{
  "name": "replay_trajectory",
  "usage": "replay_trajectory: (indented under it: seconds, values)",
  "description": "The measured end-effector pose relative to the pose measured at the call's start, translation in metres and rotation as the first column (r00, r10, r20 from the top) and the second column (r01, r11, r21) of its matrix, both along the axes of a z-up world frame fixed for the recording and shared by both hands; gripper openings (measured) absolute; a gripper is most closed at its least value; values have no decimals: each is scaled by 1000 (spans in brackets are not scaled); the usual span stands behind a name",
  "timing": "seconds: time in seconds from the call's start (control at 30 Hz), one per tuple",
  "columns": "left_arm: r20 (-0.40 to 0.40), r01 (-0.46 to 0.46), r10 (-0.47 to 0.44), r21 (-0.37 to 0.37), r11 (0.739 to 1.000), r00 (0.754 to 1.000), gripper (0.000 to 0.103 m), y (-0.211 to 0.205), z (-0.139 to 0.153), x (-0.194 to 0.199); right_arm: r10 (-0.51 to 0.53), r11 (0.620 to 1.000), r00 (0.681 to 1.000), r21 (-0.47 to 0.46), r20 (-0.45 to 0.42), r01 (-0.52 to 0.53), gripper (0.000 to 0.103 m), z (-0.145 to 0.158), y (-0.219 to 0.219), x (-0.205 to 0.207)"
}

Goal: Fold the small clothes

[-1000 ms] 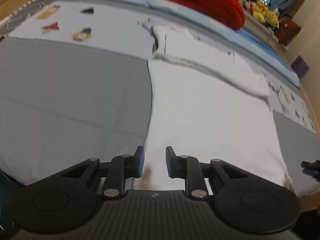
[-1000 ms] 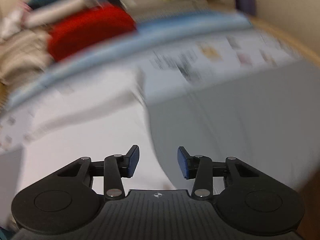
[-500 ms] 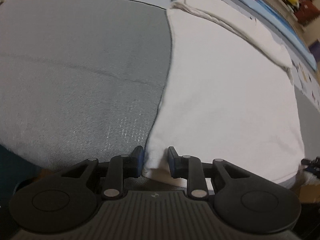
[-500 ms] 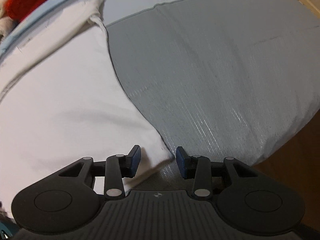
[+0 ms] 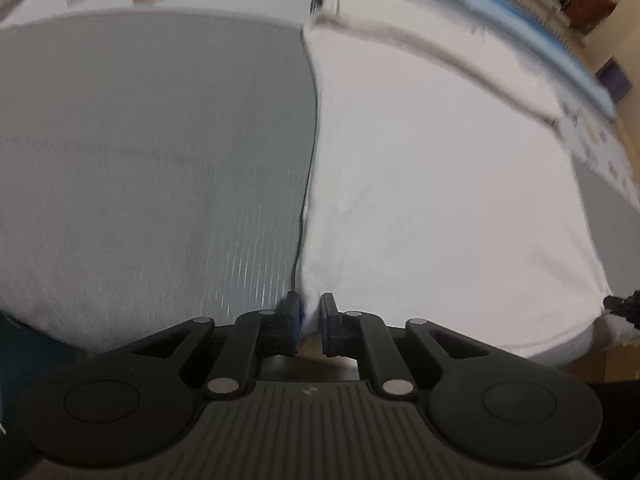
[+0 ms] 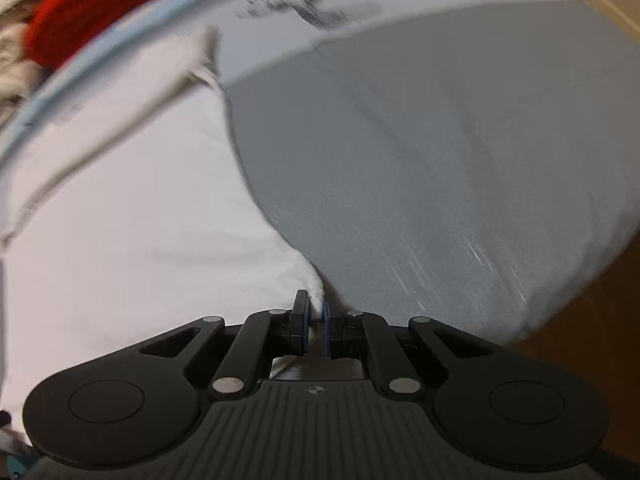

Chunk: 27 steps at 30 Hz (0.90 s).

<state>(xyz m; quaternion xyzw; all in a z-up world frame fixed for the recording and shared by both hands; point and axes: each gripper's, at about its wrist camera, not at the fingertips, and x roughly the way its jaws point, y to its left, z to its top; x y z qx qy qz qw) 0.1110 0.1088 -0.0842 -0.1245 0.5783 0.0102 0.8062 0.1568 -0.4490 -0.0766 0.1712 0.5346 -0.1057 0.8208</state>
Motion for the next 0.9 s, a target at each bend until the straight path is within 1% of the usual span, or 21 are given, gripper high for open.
replay_trajectory:
  seconds: [0.03,0.07,0.13,0.17,0.33,0.37,0.4,0.43,0.5,0.57,0.6,0.67,0.7,0.73,0.83,0.9]
  values:
    - [-14,6,-6,10,1000,1000,17,-1,-3,1,-6,1000,1000,12,-30,7,9,-5,-1,1]
    - [-14,10,-10,16,1000,1000,17,-1,-1,-1,-4,1000,998,17,-56,5,9,-10,-1,2]
    - [-10,6,-6,16,1000,1000,17,0,0,0,11,1000,997,-16,-78,-12,22,-12,3,4]
    - [-12,0,1,14,1000,1000,17,1,0,1,13,999,996,-34,-86,-16,23,-13,5,5]
    - [-9,31,-31,47,998,999,17,-3,-2,2,40,998,995,-54,-96,-46,23,-15,10,9]
    - [-5,38,-38,55,998,999,13,-4,-3,2,52,997,994,-58,-97,-57,23,-14,11,8]
    - [4,39,-39,62,997,999,8,-8,-3,3,61,996,993,-58,-98,-67,18,-10,10,4]
    - [25,26,-27,75,997,999,7,-7,0,2,77,995,992,-50,-96,-82,9,-10,12,3]
    - [73,12,-19,95,995,997,7,-7,9,1,96,994,992,-44,-82,-100,7,-8,14,7]
    - [100,5,-13,76,997,995,7,-5,15,-1,82,996,996,-20,-40,-82,6,0,11,5]
    - [92,8,-14,65,998,996,7,-4,15,-1,71,997,997,-8,-23,-71,6,3,9,4]
    - [38,23,-25,46,999,999,9,-4,8,0,51,999,999,18,-3,-51,6,6,4,3]
    - [10,24,-25,50,998,1000,10,-5,3,1,51,998,999,24,-13,-50,7,5,4,3]
    - [-8,25,-24,56,998,1000,14,-5,-1,2,56,998,998,24,-35,-55,7,2,5,4]
    - [-14,14,-14,41,999,1000,15,-2,1,1,73,997,992,3,-99,-73,11,-9,8,4]
    - [-18,-1,2,33,999,1000,16,2,2,1,90,996,991,-8,-98,-91,11,-9,12,6]
